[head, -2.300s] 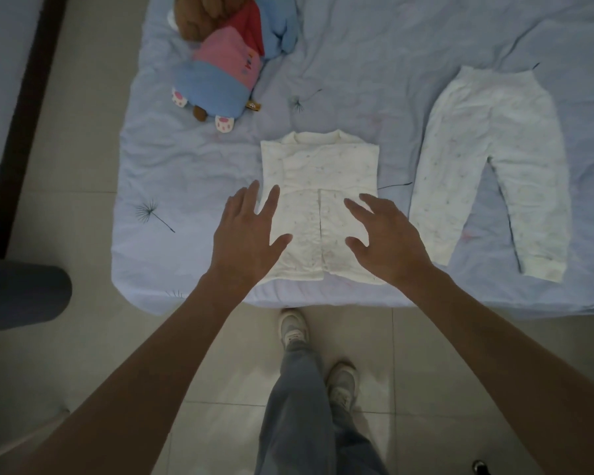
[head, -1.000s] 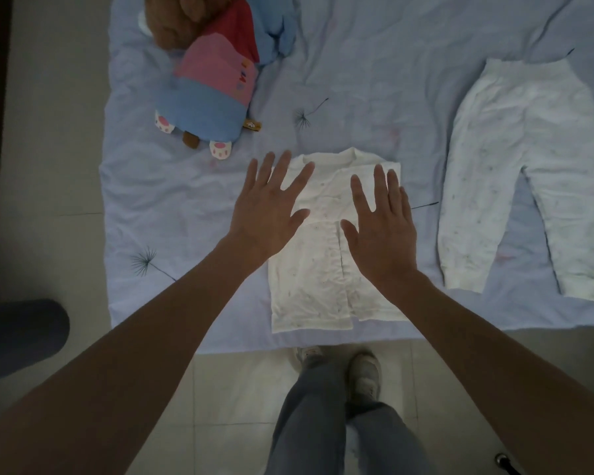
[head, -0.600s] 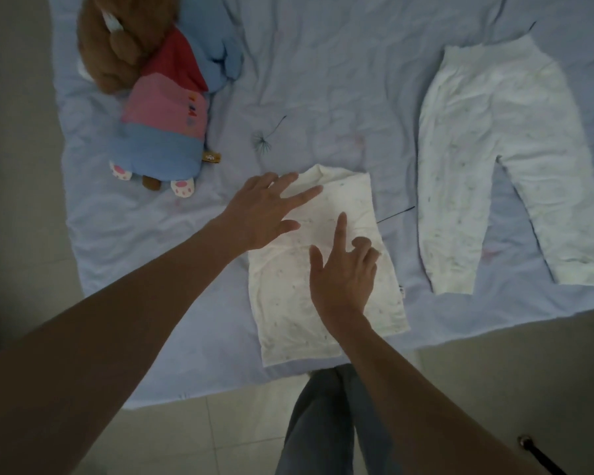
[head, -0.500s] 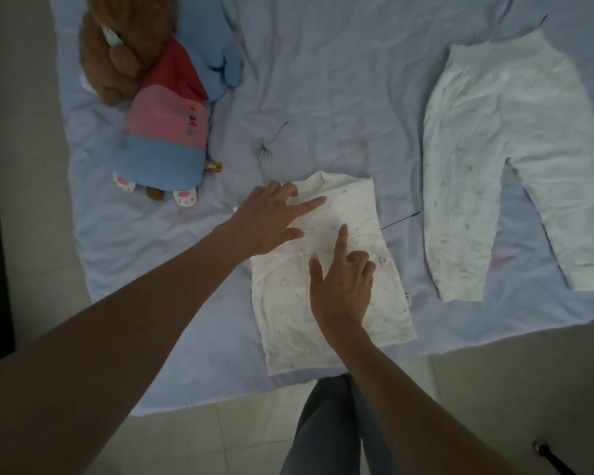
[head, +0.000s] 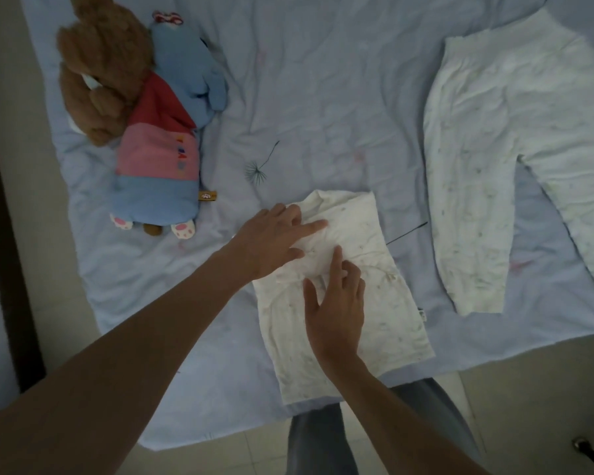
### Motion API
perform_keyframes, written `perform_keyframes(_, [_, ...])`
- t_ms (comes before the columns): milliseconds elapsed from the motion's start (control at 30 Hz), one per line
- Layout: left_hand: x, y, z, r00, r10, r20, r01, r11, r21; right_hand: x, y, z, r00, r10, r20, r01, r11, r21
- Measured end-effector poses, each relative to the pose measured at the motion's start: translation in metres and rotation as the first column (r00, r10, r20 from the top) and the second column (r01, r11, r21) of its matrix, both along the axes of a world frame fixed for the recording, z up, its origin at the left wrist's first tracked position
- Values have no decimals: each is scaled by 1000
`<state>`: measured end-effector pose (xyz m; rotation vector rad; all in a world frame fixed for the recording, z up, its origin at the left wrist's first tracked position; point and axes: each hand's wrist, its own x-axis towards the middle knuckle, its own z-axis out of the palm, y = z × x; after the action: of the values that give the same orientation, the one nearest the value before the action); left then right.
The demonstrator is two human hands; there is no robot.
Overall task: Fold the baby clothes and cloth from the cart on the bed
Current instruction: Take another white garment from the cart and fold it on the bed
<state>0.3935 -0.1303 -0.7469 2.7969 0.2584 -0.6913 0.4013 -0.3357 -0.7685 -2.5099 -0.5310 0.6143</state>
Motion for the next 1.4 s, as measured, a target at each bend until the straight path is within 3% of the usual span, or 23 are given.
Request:
perform_keyframes(300, [-4, 6, -7, 999, 50, 21, -47, 989, -140, -24, 20, 6, 991, -133, 32, 134, 991, -29])
perform_keyframes(567, [1, 5, -5, 995, -50, 89, 65, 982, -177, -43, 36, 5, 965, -254, -68, 256, 966, 25])
perform_keyframes(833, [1, 17, -1, 997, 47, -56, -65, 919, -388, -49, 46, 10, 931, -350, -104, 362, 923, 130])
perform_keyframes(1033, [7, 22, 4, 993, 100, -56, -115, 858, -501, -51, 49, 11, 962, -257, -89, 267, 956, 121])
perform_keyframes(1400, [15, 13, 14, 979, 192, -65, -195, 796, -572, -39, 42, 12, 934, -336, -120, 348, 931, 106])
